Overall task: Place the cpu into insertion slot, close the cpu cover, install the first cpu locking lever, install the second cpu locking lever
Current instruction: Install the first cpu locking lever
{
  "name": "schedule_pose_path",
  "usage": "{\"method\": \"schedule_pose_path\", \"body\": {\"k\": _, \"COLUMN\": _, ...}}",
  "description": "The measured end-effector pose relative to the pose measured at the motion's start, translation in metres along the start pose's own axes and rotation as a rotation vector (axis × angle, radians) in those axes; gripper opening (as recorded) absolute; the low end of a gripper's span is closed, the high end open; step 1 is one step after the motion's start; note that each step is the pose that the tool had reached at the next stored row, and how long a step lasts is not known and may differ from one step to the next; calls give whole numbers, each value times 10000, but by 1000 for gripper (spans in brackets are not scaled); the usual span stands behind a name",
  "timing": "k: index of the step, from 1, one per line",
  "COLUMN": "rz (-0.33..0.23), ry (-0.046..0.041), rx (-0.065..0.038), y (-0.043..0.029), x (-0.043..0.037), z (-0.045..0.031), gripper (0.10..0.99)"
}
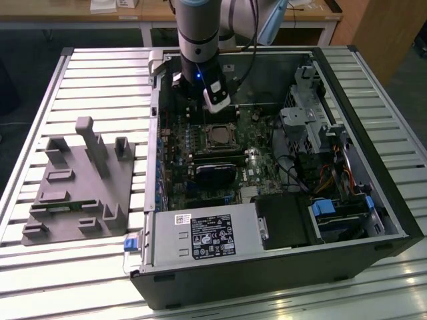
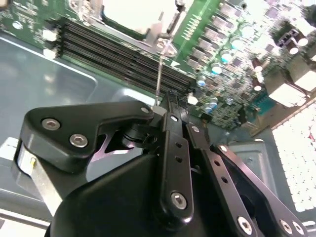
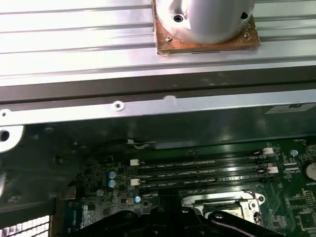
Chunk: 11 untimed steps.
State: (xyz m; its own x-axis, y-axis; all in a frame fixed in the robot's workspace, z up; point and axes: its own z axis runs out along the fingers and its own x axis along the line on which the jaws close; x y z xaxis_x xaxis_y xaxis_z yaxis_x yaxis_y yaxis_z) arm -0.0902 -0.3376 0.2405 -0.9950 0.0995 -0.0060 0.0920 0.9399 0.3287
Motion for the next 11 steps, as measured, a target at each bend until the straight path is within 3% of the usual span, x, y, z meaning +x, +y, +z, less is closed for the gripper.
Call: {"method": "schedule_pose_path", "body": {"k": 11, "rz": 0, "ry": 1, "rx": 1, "y": 23, "x": -259, "z": 10, "gripper": 106}}
